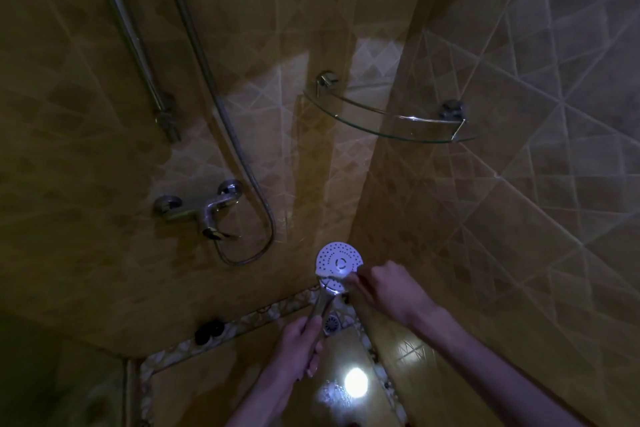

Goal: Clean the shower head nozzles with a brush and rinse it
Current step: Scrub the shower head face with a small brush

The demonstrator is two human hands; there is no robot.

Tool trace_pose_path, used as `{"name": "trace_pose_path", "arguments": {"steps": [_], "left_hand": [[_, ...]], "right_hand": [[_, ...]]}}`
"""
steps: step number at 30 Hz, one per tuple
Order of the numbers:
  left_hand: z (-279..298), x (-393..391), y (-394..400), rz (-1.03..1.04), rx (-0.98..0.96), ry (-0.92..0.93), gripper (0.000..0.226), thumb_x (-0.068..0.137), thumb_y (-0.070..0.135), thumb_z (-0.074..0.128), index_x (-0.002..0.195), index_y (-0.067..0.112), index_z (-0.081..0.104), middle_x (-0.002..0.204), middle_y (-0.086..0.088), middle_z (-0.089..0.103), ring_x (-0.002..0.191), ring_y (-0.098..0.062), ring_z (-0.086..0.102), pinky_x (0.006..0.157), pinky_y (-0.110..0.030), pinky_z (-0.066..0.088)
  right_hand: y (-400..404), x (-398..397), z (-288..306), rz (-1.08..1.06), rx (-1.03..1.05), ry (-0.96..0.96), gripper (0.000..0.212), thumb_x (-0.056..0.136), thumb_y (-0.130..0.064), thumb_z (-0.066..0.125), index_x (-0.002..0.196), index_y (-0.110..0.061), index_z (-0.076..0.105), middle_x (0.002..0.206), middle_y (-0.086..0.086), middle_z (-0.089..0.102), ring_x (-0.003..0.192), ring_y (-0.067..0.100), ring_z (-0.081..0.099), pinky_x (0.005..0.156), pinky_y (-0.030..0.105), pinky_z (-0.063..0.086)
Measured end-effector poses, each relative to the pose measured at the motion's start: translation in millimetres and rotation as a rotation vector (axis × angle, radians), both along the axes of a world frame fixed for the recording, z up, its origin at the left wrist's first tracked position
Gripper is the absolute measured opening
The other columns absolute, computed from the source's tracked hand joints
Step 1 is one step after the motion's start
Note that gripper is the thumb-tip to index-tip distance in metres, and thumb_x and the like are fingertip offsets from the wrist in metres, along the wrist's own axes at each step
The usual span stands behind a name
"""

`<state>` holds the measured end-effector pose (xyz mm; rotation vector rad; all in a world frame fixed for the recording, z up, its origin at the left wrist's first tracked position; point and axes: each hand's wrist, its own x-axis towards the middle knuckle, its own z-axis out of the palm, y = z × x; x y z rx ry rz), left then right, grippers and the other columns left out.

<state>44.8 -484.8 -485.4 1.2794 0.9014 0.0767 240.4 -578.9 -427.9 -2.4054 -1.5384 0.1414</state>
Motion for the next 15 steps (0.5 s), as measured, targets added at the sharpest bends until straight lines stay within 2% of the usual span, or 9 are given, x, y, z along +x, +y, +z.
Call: {"name": "trace_pose_path", "arguments": {"steps": [2, 4, 6, 7, 8, 10, 12, 13, 15], "left_hand": [[0.8, -1.0, -0.6, 0.002, 0.005, -0.002, 0.035, 0.095, 0.03, 0.048, 0.063, 0.016, 0.047, 0.049, -0.004, 0.047, 0.029, -0.013, 0.036, 0.041, -0.021, 0.019], [2.7, -2.0, -2.3, -0.001, -0.002, -0.013, 0.034, 0.096, 0.028, 0.048, 0.065, 0.015, 0.047, 0.049, -0.001, 0.049, 0.028, -0.011, 0.037, 0.037, -0.017, 0.021], [5.1, -1.8, -4.3, -0.01, 0.007, -0.024, 0.034, 0.097, 0.027, 0.046, 0.065, 0.014, 0.047, 0.048, -0.001, 0.048, 0.027, -0.01, 0.037, 0.033, -0.013, 0.021], [6.2, -1.1, -4.7, -0.014, 0.016, -0.022, 0.034, 0.097, 0.027, 0.046, 0.065, 0.014, 0.046, 0.048, -0.001, 0.047, 0.026, -0.01, 0.037, 0.032, -0.012, 0.019], [7.1, -0.6, -4.0, -0.013, 0.02, -0.018, 0.034, 0.097, 0.028, 0.045, 0.065, 0.014, 0.046, 0.047, -0.001, 0.047, 0.026, -0.01, 0.036, 0.032, -0.011, 0.017], [7.6, 0.0, -1.8, -0.001, 0.006, -0.009, 0.034, 0.097, 0.026, 0.045, 0.066, 0.014, 0.045, 0.047, 0.0, 0.046, 0.024, -0.01, 0.036, 0.032, -0.01, 0.016], [7.5, 0.4, 0.2, 0.002, -0.002, -0.002, 0.033, 0.097, 0.025, 0.044, 0.066, 0.013, 0.044, 0.046, -0.001, 0.046, 0.024, -0.01, 0.035, 0.031, -0.01, 0.017], [8.1, 0.6, 0.1, -0.002, -0.002, 0.003, 0.033, 0.097, 0.026, 0.044, 0.067, 0.013, 0.044, 0.047, -0.002, 0.045, 0.024, -0.01, 0.035, 0.032, -0.012, 0.017], [9.4, 0.6, -1.2, -0.006, -0.008, 0.0, 0.033, 0.097, 0.026, 0.044, 0.067, 0.013, 0.044, 0.048, -0.002, 0.046, 0.025, -0.01, 0.035, 0.033, -0.014, 0.017]], "right_hand": [[-1.5, 5.0, -2.5, 0.014, 0.029, 0.057, 0.04, 0.096, -0.049, 0.044, 0.078, -0.018, 0.061, 0.059, 0.008, 0.065, 0.054, 0.02, 0.061, 0.046, 0.018, 0.026], [4.8, 16.8, -2.9, -0.15, 0.112, 0.325, 0.03, 0.098, -0.03, 0.05, 0.083, -0.01, 0.065, 0.069, 0.018, 0.064, 0.065, 0.026, 0.061, 0.055, 0.018, 0.03], [11.0, 26.9, -4.4, -0.345, 0.12, 0.608, 0.03, 0.1, -0.019, 0.046, 0.102, 0.008, 0.058, 0.093, 0.021, 0.063, 0.088, 0.027, 0.06, 0.072, 0.024, 0.037], [10.9, 25.8, -4.8, -0.37, 0.104, 0.616, 0.031, 0.1, -0.019, 0.046, 0.104, 0.01, 0.058, 0.096, 0.019, 0.063, 0.088, 0.025, 0.059, 0.074, 0.024, 0.037], [8.2, 21.2, -4.2, -0.343, 0.091, 0.521, 0.034, 0.1, -0.025, 0.047, 0.096, 0.006, 0.061, 0.086, 0.017, 0.064, 0.075, 0.024, 0.057, 0.068, 0.024, 0.036], [-3.1, 2.8, -1.1, -0.185, 0.054, 0.242, 0.046, 0.098, -0.042, 0.047, 0.068, -0.009, 0.061, 0.059, 0.013, 0.062, 0.052, 0.024, 0.052, 0.052, 0.022, 0.028], [-13.2, -6.8, 0.0, -0.048, -0.012, 0.109, 0.054, 0.097, -0.052, 0.04, 0.065, -0.011, 0.056, 0.054, 0.011, 0.057, 0.052, 0.02, 0.056, 0.048, 0.019, 0.026], [-13.7, -5.3, -0.4, -0.034, -0.003, 0.141, 0.051, 0.097, -0.05, 0.042, 0.07, -0.011, 0.058, 0.054, 0.01, 0.054, 0.05, 0.014, 0.055, 0.048, 0.017, 0.026], [-5.4, 6.3, -1.1, -0.17, 0.086, 0.329, 0.038, 0.098, -0.038, 0.048, 0.082, -0.01, 0.069, 0.051, 0.004, 0.049, 0.056, 0.007, 0.049, 0.055, 0.017, 0.029]]}}
